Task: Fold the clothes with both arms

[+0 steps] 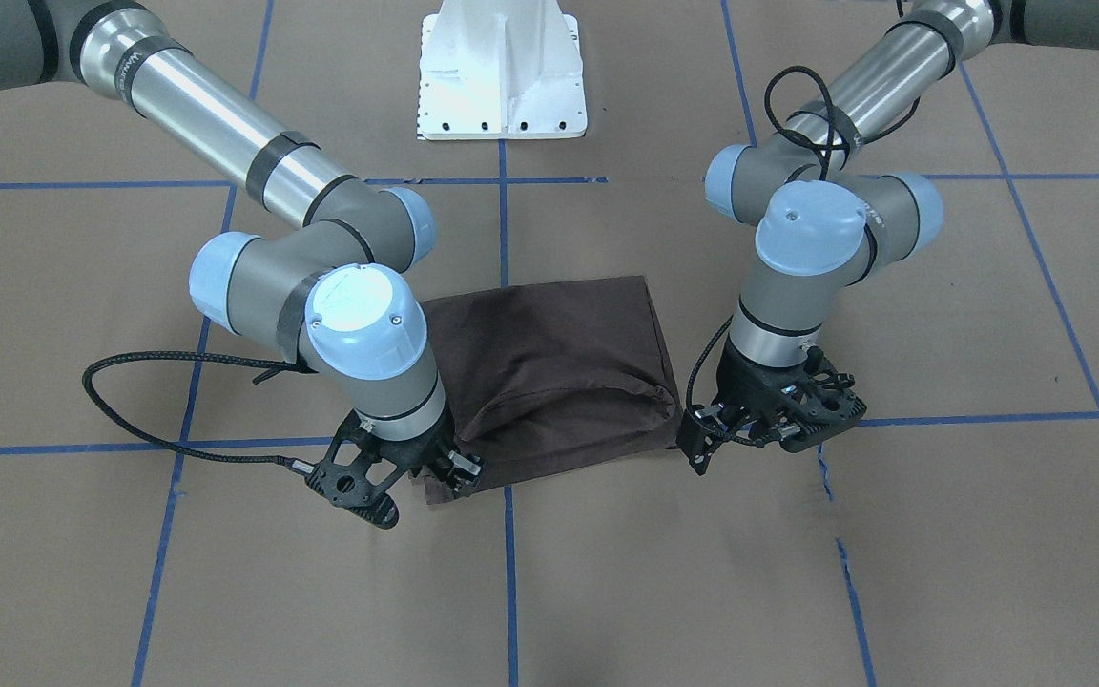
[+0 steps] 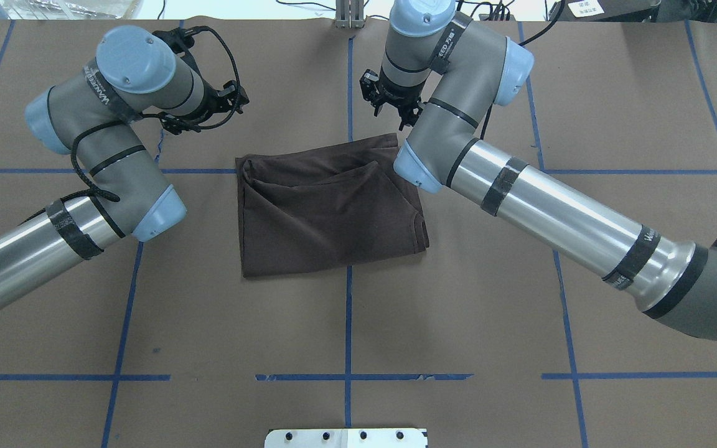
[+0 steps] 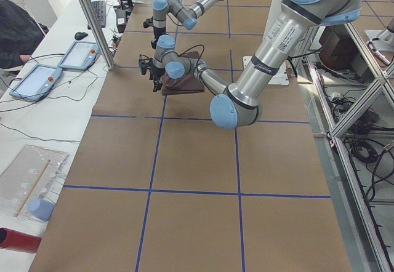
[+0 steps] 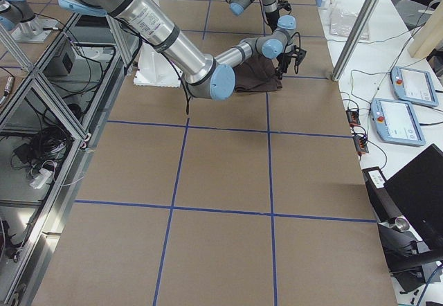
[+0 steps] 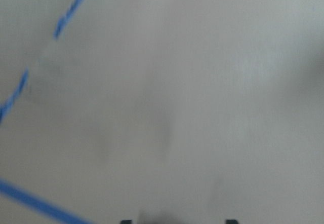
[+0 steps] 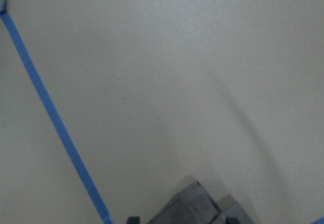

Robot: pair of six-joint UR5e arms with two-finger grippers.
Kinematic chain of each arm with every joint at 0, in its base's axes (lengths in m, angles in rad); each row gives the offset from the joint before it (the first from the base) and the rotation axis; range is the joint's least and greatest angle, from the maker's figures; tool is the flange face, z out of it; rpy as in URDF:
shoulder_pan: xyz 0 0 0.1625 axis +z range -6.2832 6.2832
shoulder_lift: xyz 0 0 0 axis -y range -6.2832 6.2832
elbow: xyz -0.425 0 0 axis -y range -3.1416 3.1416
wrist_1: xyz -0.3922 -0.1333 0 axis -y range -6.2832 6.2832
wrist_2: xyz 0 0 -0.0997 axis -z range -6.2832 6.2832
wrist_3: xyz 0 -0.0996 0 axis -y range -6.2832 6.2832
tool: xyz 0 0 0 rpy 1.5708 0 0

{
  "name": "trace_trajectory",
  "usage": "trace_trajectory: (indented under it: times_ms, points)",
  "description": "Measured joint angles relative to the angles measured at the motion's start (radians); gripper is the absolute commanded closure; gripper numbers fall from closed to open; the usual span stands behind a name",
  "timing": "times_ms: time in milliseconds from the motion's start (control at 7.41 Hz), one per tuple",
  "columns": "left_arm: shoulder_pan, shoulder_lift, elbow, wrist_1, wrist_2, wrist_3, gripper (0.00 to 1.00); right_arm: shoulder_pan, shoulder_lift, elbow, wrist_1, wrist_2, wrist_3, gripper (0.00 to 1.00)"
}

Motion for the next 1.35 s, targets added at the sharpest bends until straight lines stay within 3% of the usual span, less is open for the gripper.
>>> trace_trajectory:
  times_ms: [270, 540, 810, 945, 1080, 1349]
  points:
    - [-0.013, 0.004, -0.005, 0.001, -0.015, 0.035, 0.00, 0.012, -0.003, 0.013, -0.012, 0.009, -0.063, 0.00]
    - [-0.061, 0.089, -0.122, 0.019, -0.085, 0.180, 0.00, 0.049, -0.069, 0.169, -0.170, 0.024, -0.261, 0.00]
    - [-0.182, 0.251, -0.310, 0.105, -0.177, 0.487, 0.00, 0.151, -0.240, 0.444, -0.387, 0.050, -0.605, 0.00]
    - [-0.270, 0.330, -0.387, 0.169, -0.214, 0.693, 0.00, 0.230, -0.364, 0.563, -0.432, 0.092, -0.769, 0.00]
    - [-0.382, 0.409, -0.429, 0.218, -0.264, 0.937, 0.00, 0.316, -0.485, 0.646, -0.451, 0.142, -0.927, 0.00]
    - [-0.576, 0.550, -0.443, 0.259, -0.344, 1.301, 0.00, 0.477, -0.681, 0.721, -0.491, 0.223, -1.242, 0.00]
